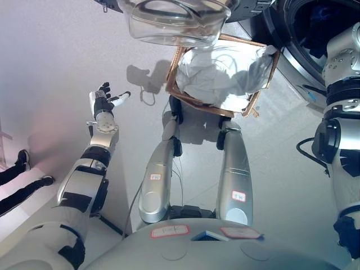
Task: Put the clothes in the basket into the washing machine.
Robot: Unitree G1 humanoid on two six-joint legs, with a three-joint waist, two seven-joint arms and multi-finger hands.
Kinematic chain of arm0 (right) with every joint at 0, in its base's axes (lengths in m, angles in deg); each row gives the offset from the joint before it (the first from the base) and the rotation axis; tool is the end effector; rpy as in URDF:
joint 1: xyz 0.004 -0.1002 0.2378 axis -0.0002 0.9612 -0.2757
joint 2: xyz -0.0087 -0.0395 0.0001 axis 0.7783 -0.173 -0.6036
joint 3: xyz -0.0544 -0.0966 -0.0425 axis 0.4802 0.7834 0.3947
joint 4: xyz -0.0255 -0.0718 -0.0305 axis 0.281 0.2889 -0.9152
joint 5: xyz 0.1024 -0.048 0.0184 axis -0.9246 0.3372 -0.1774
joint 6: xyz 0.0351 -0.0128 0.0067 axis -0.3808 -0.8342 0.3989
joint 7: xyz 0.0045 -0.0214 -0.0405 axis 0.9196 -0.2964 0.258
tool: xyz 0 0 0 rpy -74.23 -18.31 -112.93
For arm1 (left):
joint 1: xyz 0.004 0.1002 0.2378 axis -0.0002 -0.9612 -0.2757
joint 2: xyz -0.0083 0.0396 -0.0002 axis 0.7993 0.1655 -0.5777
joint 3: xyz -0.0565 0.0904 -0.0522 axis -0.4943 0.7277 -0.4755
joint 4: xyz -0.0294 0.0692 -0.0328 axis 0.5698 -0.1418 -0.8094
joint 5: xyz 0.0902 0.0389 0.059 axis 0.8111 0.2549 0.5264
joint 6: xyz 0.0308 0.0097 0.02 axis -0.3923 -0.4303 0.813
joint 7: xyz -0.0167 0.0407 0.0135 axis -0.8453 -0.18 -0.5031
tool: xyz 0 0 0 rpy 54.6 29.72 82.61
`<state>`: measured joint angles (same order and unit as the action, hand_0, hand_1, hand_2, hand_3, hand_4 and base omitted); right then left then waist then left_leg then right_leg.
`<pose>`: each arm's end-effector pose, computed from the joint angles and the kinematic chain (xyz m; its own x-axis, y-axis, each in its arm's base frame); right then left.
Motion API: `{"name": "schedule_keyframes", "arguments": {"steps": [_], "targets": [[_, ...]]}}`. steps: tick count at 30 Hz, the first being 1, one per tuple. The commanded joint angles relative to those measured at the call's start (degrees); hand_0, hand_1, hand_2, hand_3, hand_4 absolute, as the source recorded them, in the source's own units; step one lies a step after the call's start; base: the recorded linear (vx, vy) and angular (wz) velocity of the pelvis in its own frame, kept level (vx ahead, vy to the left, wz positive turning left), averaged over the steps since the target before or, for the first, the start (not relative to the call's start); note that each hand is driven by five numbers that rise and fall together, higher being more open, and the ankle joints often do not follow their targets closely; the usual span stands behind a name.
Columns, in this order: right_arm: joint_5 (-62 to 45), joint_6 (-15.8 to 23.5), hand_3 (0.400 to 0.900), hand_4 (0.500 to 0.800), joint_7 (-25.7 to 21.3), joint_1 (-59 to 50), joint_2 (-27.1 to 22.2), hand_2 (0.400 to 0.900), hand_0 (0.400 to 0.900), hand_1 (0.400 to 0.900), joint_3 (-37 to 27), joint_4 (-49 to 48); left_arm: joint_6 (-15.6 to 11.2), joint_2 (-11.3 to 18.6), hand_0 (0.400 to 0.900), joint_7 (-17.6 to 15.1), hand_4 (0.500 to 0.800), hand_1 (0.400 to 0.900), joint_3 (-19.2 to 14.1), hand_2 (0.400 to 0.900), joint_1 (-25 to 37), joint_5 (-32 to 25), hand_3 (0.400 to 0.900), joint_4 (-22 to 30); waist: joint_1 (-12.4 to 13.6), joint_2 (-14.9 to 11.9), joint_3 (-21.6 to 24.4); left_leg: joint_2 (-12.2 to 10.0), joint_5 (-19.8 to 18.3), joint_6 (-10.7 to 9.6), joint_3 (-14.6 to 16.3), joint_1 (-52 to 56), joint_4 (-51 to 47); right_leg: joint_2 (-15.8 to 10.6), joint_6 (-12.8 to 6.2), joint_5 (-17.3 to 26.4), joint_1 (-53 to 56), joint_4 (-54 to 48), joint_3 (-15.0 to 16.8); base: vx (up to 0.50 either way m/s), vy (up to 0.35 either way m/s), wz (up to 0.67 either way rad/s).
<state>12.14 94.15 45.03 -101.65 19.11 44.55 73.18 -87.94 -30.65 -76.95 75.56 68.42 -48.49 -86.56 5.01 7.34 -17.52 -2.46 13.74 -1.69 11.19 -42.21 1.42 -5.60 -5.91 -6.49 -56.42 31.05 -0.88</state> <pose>0.3711 -0.2941 0.2315 0.5281 -0.8333 0.1634 0.7656 0.5504 0.3331 0.2997 0.2235 -0.0098 0.8470 0.4374 -0.3020 -0.3184 0.8725 0.3707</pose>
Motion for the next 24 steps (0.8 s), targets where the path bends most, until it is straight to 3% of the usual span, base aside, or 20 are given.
{"name": "schedule_keyframes", "arguments": {"steps": [1,3,4,7,9,19,24], "targets": [[10.6,-0.5,0.400,0.500,0.0,-2.6,-8.0,0.400,0.400,0.400,9.6,0.5,-2.2,0.3,0.900,-1.9,0.800,0.900,0.4,0.900,-3.4,-0.9,0.900,-3.2,-1.4,1.3,9.0,0.5,-4.1,-3.3,-3.3,4.0,-1.5,2.1,1.75,9.2,6.9,-15.3,-4.0,0.04,-0.025,0.04],[17.5,-4.1,0.400,0.500,1.6,-4.9,-10.2,0.400,0.400,0.400,14.9,3.1,-2.3,0.6,0.900,-2.1,0.800,0.900,0.6,0.900,-2.8,-0.9,0.900,-3.3,-1.5,1.1,9.0,0.5,-3.9,-3.5,-3.4,4.4,-1.7,2.2,1.85,9.2,7.1,-15.2,-4.1,0.02,-0.010,0.01],[17.5,-4.1,0.900,0.800,1.7,-5.1,-10.2,0.900,0.900,0.900,15.1,3.2,-2.3,0.5,0.900,-2.1,0.800,0.900,0.5,0.900,-2.8,-0.9,0.900,-3.3,-1.6,1.2,8.9,0.5,-3.9,-3.5,-3.4,4.4,-1.7,2.2,1.85,9.2,7.1,-15.2,-4.1,0.00,0.000,0.00],[29.9,-10.7,0.900,0.800,4.4,-12.3,-13.4,0.900,0.900,0.900,26.8,9.8,-2.2,1.5,0.900,-2.1,0.800,0.900,1.5,0.900,0.2,-0.9,0.900,-4.4,-1.8,0.8,9.0,0.4,-3.5,-3.9,-3.5,4.4,-2.3,2.2,2.06,9.3,7.1,-15.3,-4.6,0.00,0.000,0.00],[45.5,-15.6,0.900,0.800,6.7,-17.2,-14.3,0.900,0.900,0.900,38.3,12.8,-2.3,1.6,0.900,-2.1,0.800,0.900,2.1,0.900,1.5,-0.6,0.900,-4.1,-1.8,0.5,9.4,0.3,-3.1,-4.1,-3.7,4.4,-2.7,2.4,2.20,9.4,6.8,-15.3,-4.7,0.04,-0.015,-0.01],[73.0,-23.2,0.900,0.800,11.6,-24.6,-12.2,0.900,0.900,0.900,56.8,17.1,-2.9,-0.4,0.900,-1.8,0.800,0.900,3.1,0.900,2.2,-0.8,0.900,-4.9,-2.1,0.0,9.7,0.4,-2.3,-4.7,-4.4,4.8,-3.7,3.1,2.34,9.5,6.7,-15.5,-4.9,0.00,-0.002,0.00],[71.9,-22.7,0.900,0.800,11.9,-24.4,-9.3,0.900,0.900,0.900,55.0,17.2,-3.3,-1.1,0.900,-2.0,0.800,0.900,3.7,0.900,2.5,-1.3,0.900,-4.6,-2.2,-0.1,9.8,0.4,-2.2,-4.7,-4.6,5.5,-3.8,3.4,2.34,9.7,7.6,-15.9,-4.9,0.00,0.003,-0.03]]}}
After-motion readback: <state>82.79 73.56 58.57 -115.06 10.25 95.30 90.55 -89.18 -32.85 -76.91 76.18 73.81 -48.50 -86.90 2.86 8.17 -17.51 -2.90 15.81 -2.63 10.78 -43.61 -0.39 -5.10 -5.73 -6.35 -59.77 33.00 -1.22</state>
